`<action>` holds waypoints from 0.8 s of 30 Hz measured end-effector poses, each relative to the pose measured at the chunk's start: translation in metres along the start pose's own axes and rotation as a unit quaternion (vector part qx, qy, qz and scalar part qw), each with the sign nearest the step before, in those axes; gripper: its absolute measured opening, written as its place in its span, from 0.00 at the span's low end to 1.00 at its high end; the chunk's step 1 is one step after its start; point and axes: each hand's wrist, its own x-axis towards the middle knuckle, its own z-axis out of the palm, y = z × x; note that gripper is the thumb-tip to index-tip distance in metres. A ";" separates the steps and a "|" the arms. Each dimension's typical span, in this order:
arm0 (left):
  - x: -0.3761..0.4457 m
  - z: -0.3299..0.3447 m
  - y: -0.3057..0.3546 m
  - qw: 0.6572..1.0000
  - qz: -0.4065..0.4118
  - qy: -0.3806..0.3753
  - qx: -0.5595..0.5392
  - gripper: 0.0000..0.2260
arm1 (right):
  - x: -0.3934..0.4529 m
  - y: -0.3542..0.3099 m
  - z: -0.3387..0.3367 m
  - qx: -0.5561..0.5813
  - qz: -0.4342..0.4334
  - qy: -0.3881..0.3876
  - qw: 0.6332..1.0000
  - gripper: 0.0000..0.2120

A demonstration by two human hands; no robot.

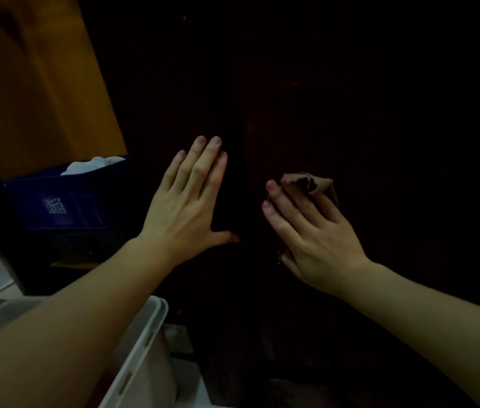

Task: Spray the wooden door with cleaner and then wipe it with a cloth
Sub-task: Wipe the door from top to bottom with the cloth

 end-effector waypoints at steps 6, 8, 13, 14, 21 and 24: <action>-0.025 0.012 0.012 0.994 -0.098 0.017 -0.045 0.51 | 0.064 0.008 -0.024 0.062 0.043 0.069 0.995 0.35; -0.032 0.016 0.018 0.992 -0.115 0.016 -0.050 0.50 | 0.062 0.000 -0.016 0.037 0.010 0.044 0.998 0.33; -0.055 0.031 0.038 0.988 -0.142 -0.002 -0.061 0.52 | -0.004 -0.020 0.014 -0.038 -0.175 -0.078 0.981 0.31; -0.060 0.033 0.042 0.986 -0.151 -0.003 -0.066 0.51 | -0.004 -0.018 0.012 -0.043 -0.187 -0.085 0.978 0.30; -0.075 0.044 0.055 0.984 -0.161 -0.016 -0.076 0.53 | 0.029 -0.011 0.000 -0.022 -0.083 -0.026 0.996 0.30; -0.072 0.043 0.053 0.986 -0.149 -0.013 -0.074 0.53 | -0.010 -0.019 0.017 -0.027 -0.150 -0.070 0.986 0.34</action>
